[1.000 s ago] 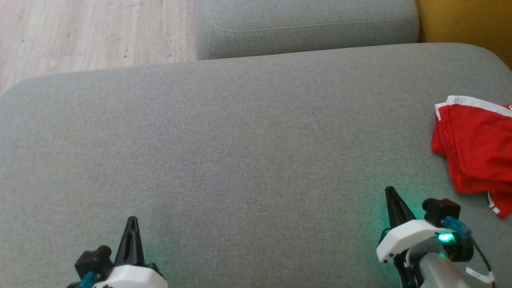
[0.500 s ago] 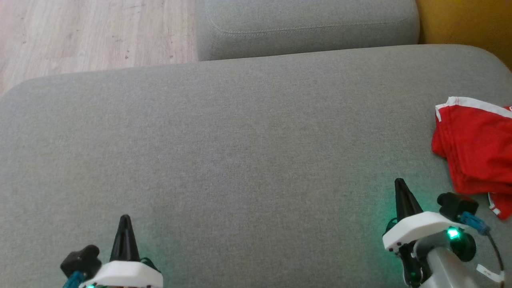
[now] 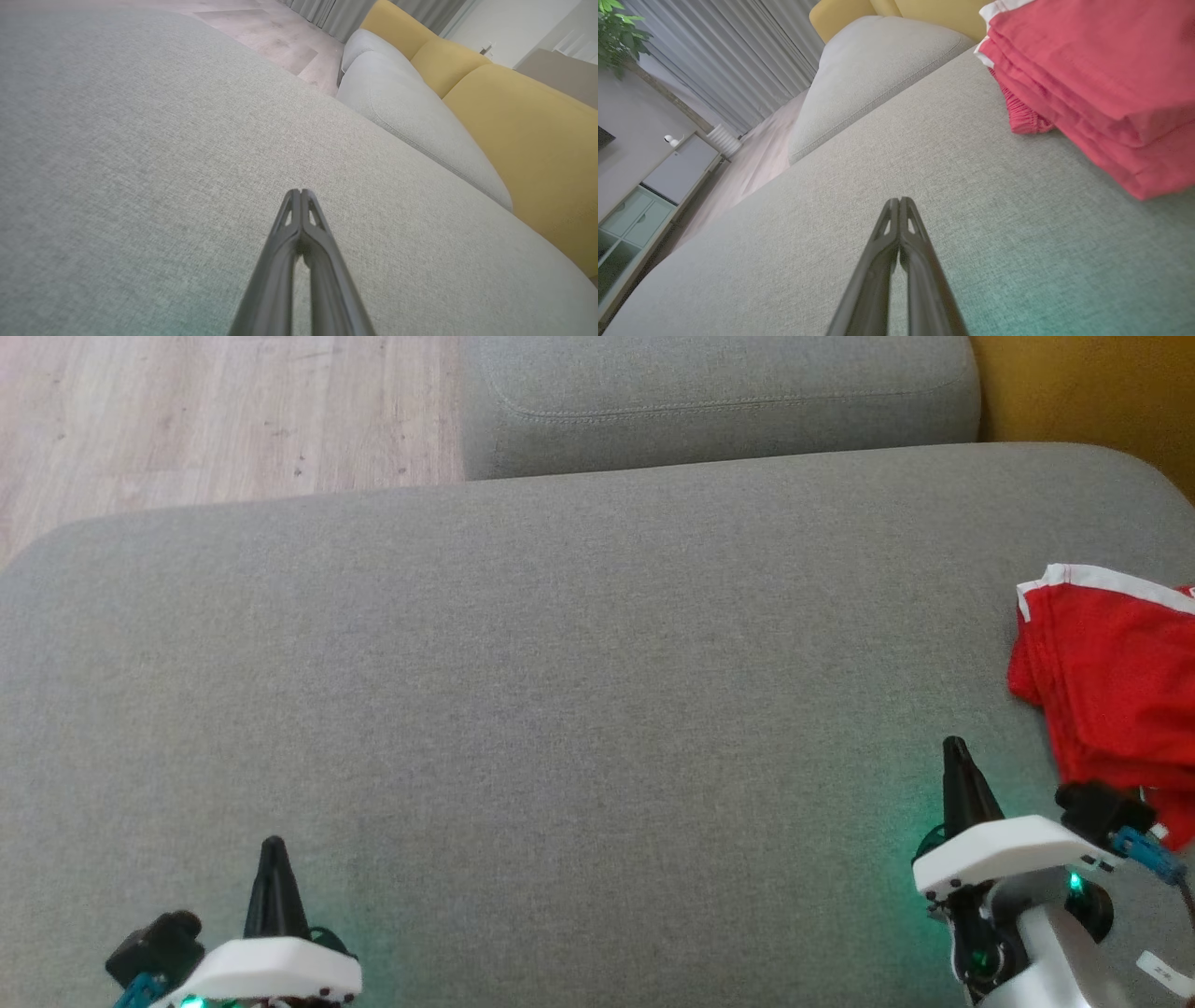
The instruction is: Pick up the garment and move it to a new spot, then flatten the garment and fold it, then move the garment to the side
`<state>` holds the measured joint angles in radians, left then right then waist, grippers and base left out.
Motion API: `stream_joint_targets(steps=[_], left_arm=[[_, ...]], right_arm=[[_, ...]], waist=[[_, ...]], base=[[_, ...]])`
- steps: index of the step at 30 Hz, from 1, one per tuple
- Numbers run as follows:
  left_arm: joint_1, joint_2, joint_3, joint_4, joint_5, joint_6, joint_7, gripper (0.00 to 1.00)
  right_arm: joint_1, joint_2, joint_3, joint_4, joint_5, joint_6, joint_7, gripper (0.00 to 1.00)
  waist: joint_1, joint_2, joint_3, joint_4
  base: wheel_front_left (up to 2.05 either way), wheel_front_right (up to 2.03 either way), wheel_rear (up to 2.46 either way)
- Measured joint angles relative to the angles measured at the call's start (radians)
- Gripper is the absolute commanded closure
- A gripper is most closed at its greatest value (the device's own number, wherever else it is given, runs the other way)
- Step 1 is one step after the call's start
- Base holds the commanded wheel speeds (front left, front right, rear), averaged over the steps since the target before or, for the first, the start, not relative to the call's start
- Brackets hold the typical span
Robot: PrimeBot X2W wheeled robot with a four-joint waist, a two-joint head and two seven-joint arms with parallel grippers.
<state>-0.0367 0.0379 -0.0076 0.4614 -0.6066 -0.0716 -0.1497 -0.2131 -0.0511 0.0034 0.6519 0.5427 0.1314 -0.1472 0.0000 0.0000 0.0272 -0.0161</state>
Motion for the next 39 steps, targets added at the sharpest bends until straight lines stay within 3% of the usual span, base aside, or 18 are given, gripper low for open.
stream_joint_targets(steps=[39], left_arm=[[-0.002, 0.0, 0.037, -0.078, -0.43, -0.018, 0.111, 1.0]], right_arm=[[0.045, 0.002, -0.057, -0.158, 0.455, 0.0, 0.113, 1.0]], waist=[[0.0, 0.0, -0.011, 0.007]], base=[[0.0, 0.0, 0.0]])
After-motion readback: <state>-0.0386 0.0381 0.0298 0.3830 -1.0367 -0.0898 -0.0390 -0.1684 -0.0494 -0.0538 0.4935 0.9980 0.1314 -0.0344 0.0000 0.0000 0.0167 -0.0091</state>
